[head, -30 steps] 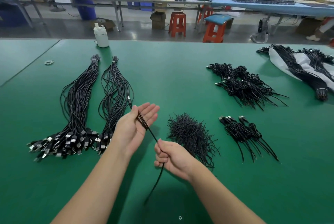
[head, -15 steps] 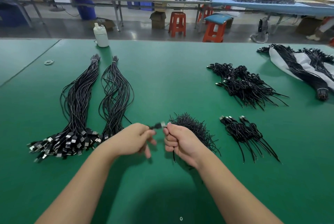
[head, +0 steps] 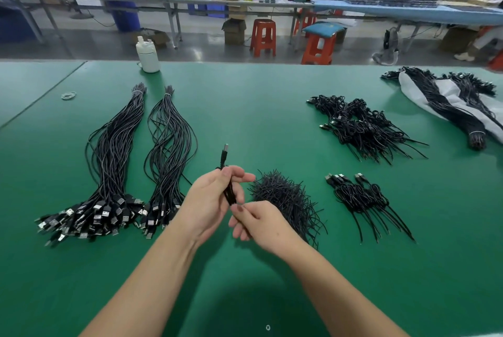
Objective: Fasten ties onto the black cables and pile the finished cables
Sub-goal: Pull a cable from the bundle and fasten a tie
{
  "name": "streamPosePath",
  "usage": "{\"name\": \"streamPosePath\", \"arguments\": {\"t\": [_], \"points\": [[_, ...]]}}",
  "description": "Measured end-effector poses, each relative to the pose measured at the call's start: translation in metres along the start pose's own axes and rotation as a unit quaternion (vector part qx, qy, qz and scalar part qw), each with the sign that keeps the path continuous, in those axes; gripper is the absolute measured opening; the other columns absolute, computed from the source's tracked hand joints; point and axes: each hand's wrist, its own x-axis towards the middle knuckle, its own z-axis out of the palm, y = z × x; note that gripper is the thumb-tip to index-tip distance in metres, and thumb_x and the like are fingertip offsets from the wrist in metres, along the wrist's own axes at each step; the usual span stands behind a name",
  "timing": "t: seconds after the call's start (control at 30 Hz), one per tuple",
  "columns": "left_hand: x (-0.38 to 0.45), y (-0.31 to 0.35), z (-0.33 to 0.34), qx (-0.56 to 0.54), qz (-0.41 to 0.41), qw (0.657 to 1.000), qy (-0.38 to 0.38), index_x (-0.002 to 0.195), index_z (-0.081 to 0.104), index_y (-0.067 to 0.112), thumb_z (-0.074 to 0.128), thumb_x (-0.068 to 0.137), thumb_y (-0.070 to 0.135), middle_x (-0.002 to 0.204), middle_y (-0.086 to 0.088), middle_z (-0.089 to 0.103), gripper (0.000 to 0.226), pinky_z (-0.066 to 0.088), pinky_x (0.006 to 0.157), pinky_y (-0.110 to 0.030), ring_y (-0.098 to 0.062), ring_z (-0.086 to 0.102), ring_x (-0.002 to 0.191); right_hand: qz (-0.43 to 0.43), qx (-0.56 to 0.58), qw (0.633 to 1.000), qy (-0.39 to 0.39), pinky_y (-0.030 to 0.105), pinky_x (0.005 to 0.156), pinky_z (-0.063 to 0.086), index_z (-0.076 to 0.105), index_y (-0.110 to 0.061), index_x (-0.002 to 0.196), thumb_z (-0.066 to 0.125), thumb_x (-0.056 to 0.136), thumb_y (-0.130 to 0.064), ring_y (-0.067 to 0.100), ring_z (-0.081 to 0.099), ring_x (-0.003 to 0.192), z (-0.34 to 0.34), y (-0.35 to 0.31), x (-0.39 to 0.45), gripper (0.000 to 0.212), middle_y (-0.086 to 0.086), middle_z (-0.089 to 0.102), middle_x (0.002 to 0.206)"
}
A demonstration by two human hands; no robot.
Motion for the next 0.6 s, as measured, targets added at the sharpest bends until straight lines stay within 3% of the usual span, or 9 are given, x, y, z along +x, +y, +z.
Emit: {"name": "streamPosePath", "arguments": {"t": [0.07, 0.1, 0.17, 0.23, 0.3, 0.37, 0.4, 0.47, 0.6], "points": [[-0.003, -0.001, 0.004, 0.012, -0.005, 1.000, -0.008, 0.097, 0.058, 0.002, 0.047, 0.093, 0.029, 0.069, -0.013, 0.066, 0.030, 0.043, 0.051, -0.030, -0.019, 0.052, 0.055, -0.027, 0.056, 0.998, 0.015, 0.043, 0.085, 0.055, 0.068, -0.012, 0.094, 0.056, 0.101, -0.022, 0.012, 0.060, 0.070, -0.002, 0.001, -0.002, 0.017, 0.005, 0.070, 0.081], [-0.003, -0.002, 0.005, 0.004, -0.008, 1.000, -0.008, 0.096, 0.059, 0.001, 0.047, 0.091, 0.029, 0.066, -0.014, 0.064, 0.031, 0.045, 0.054, -0.031, -0.019, 0.051, 0.055, -0.043, 0.102, 0.994, 0.014, 0.039, 0.090, 0.055, 0.066, -0.013, 0.105, 0.060, 0.099, -0.015, 0.014, 0.060, 0.077, -0.003, 0.000, -0.003, 0.009, 0.004, 0.067, 0.086], [-0.004, -0.006, 0.007, -0.021, -0.012, 1.000, -0.014, 0.094, 0.061, -0.001, 0.048, 0.092, 0.027, 0.065, -0.017, 0.062, 0.031, 0.048, 0.061, -0.037, -0.021, 0.055, 0.057, -0.062, 0.203, 0.977, -0.003, 0.031, 0.099, 0.049, 0.058, -0.017, 0.126, 0.066, 0.093, -0.002, 0.015, 0.064, 0.093, -0.005, -0.002, -0.005, 0.037, -0.001, 0.067, 0.094], [-0.005, -0.008, 0.007, -0.030, -0.020, 0.998, -0.044, 0.091, 0.065, 0.000, 0.050, 0.094, 0.027, 0.067, -0.016, 0.064, 0.031, 0.054, 0.066, -0.043, -0.027, 0.057, 0.064, -0.059, 0.264, 0.963, -0.001, 0.030, 0.105, 0.048, 0.055, -0.022, 0.129, 0.069, 0.088, 0.004, 0.013, 0.065, 0.109, -0.004, -0.004, -0.008, 0.050, -0.001, 0.070, 0.101], [-0.008, -0.005, 0.007, -0.011, -0.030, 0.994, -0.104, 0.088, 0.073, 0.007, 0.053, 0.094, 0.029, 0.075, -0.019, 0.068, 0.031, 0.058, 0.074, -0.037, -0.029, 0.061, 0.069, -0.061, 0.268, 0.961, 0.031, 0.039, 0.109, 0.044, 0.058, -0.021, 0.125, 0.071, 0.084, 0.010, 0.018, 0.063, 0.102, -0.003, -0.005, -0.009, 0.053, 0.018, 0.066, 0.102], [-0.012, 0.001, 0.007, 0.025, -0.049, 0.985, -0.165, 0.084, 0.076, 0.012, 0.055, 0.092, 0.031, 0.089, -0.023, 0.071, 0.029, 0.057, 0.077, -0.032, -0.026, 0.068, 0.076, -0.087, 0.235, 0.967, 0.051, 0.040, 0.103, 0.047, 0.062, -0.015, 0.116, 0.072, 0.082, 0.011, 0.018, 0.048, 0.084, -0.004, -0.006, -0.013, 0.044, 0.022, 0.055, 0.083], [-0.013, 0.004, 0.006, 0.033, -0.064, 0.980, -0.183, 0.082, 0.074, 0.012, 0.056, 0.092, 0.030, 0.096, -0.025, 0.071, 0.027, 0.057, 0.080, -0.032, -0.028, 0.069, 0.081, -0.105, 0.211, 0.970, 0.055, 0.029, 0.090, 0.051, 0.063, -0.014, 0.104, 0.073, 0.081, 0.010, 0.014, 0.046, 0.077, -0.006, -0.004, -0.014, 0.035, 0.014, 0.053, 0.074], [-0.013, 0.008, 0.004, 0.045, -0.086, 0.970, -0.222, 0.083, 0.070, 0.008, 0.055, 0.094, 0.026, 0.106, -0.029, 0.068, 0.026, 0.057, 0.087, -0.038, -0.035, 0.069, 0.092, -0.124, 0.153, 0.979, 0.056, 0.019, 0.066, 0.045, 0.054, -0.020, 0.080, 0.075, 0.079, 0.003, 0.005, 0.043, 0.062, -0.009, -0.001, -0.019, 0.031, -0.012, 0.049, 0.063], [-0.016, 0.016, -0.002, 0.091, -0.095, 0.941, -0.312, 0.091, 0.070, 0.004, 0.050, 0.098, 0.020, 0.115, -0.028, 0.066, 0.027, 0.049, 0.100, -0.041, -0.038, 0.063, 0.110, -0.140, 0.056, 0.984, 0.098, 0.016, 0.058, 0.039, 0.048, -0.036, 0.067, 0.074, 0.075, -0.010, 0.000, 0.041, 0.057, -0.009, 0.005, -0.025, 0.038, -0.019, 0.048, 0.059]]}}
